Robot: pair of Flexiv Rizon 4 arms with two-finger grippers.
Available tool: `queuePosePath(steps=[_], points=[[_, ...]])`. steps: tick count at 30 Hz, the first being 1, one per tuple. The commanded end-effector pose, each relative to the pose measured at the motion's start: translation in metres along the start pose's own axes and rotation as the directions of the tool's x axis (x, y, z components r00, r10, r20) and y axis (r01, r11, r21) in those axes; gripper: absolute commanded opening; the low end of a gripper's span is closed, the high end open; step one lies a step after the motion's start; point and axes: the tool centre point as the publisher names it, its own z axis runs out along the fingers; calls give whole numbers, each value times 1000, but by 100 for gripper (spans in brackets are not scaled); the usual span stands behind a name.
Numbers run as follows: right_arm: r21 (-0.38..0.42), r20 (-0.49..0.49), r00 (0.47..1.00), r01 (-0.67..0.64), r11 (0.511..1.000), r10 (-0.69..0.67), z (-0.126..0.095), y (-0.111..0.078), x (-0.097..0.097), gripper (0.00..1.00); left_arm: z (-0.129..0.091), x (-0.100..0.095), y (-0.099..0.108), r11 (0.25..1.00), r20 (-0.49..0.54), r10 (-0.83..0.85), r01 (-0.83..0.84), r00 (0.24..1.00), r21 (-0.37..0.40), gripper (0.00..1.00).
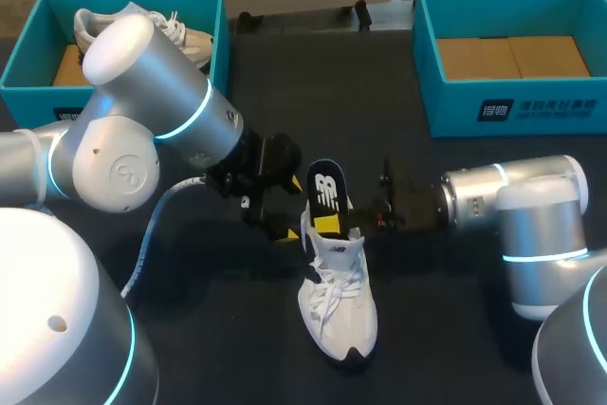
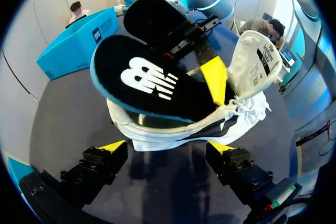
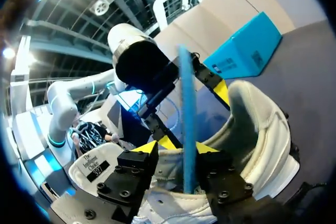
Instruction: Take the shoe out of the shoebox, open the shoe tongue, remove and reinsert the insole, then place the shoe into the shoebox
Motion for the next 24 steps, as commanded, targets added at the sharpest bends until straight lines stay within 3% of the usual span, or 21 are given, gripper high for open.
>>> queuePosePath(steps=[1, 11, 13, 15, 24], points=[[-6, 9, 1000, 28, 1000, -28, -2, 10, 5, 45, 1, 1, 0, 1000, 3, 0, 0, 1000, 0, 100], [-33, 19, 998, 67, 997, -67, -4, 27, 0, 33, 1, 1, 0, 1000, 3, 0, 0, 1000, 0, 100], [-43, 16, 998, 66, 997, -66, -4, 29, -3, 22, 1, 1, 0, 1000, 3, 0, 0, 1000, 0, 100], [-48, 15, 998, 62, 997, -61, -4, 32, -8, 0, 1, 1, 0, 1000, 3, 0, 0, 1000, 0, 100], [-22, 26, 1000, -6, 1000, 7, -1, 23, -17, 0, 1, 1, 0, 1000, 3, 0, 0, 1000, 0, 100]])
